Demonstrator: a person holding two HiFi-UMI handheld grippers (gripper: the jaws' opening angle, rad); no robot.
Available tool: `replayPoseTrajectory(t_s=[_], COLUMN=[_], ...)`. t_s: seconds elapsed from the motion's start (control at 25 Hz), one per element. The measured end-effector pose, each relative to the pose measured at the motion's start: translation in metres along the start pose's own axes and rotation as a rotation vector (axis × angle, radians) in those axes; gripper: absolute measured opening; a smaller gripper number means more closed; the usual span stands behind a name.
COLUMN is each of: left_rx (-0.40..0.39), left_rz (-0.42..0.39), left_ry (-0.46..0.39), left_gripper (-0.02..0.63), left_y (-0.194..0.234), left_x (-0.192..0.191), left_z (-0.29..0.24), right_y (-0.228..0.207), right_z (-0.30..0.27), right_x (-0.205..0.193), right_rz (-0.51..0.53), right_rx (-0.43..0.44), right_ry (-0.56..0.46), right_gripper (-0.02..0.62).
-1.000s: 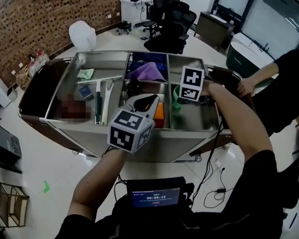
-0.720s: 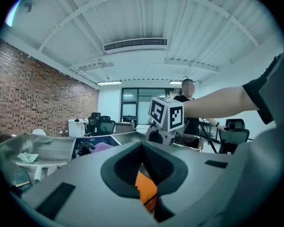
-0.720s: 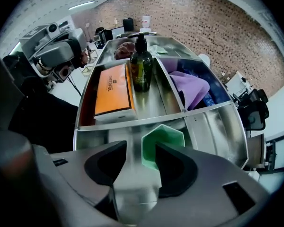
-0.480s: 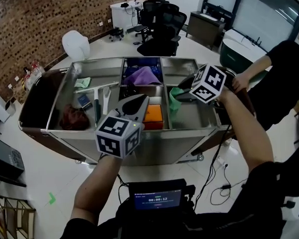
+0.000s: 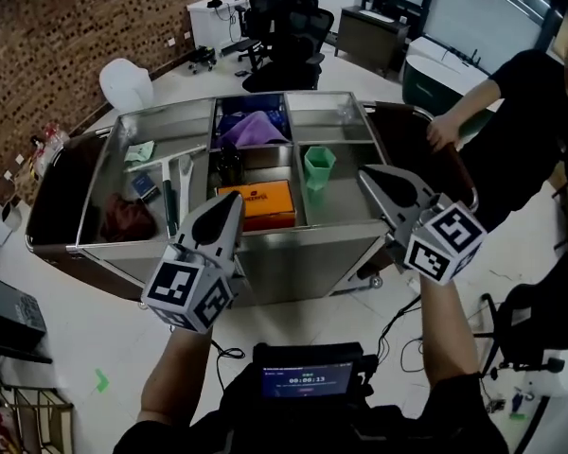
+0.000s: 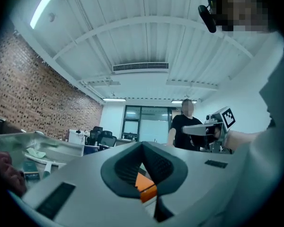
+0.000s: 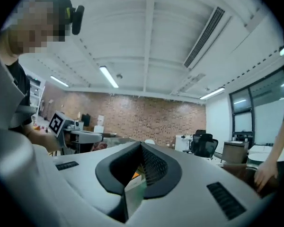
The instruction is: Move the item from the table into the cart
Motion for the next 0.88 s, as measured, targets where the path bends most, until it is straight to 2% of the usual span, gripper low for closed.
replayPoseTrajectory(t_s=[0.08,0.16,0.28,0.4,0.64,0.88], left_rx=[0.008,0.029,0.056,0.099,0.184,0.183], left_rz=[-0.023,-0.028,-0.022,-0.007,0.011,0.017], left_ry=[0.025,0.045,0.037,0.041,0.043,0.042], left_gripper=[0.0,0.0,0.002,0.002,0.002,0.0], left_y=[-0.02,-0.04,-0.072,-0.097,-0.117,-0.124], left_x=[-0.009,-0.019,-0.031,-0.042,-0.046,-0.037], left_z=[0.008,0.012,0.017,0.029,0.063,0.096], right_y=[0.006,0.011,0.006,0.0,0.014,0.036], right_z=[0.028,0.049,0.081,0.108,0.136,0.147], right_x=[-0.006,-0.018,-0.03,-0.036,-0.044,-0.034], right_rz=[-0.006,-0.021,-0.105,-0.143,-0.186,-0.214], right_rx=[-0.028,-0.014,-0.006,-0.002,0.013,-0.013], right_ry=[-0.054,-0.067,-0.084,-0.106,-0.106,-0.129], right_gripper=[0.003,0.003,0.003,0.003,0.003,0.003])
Point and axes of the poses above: the fingertips, and each gripper's own axes: z backward along the fingers, y to its left, x out of its top, the point moved 2 cm from there along z, backward along the fingers, and after that the axes turned 2 degrees about -x, right-handed, at the moved point
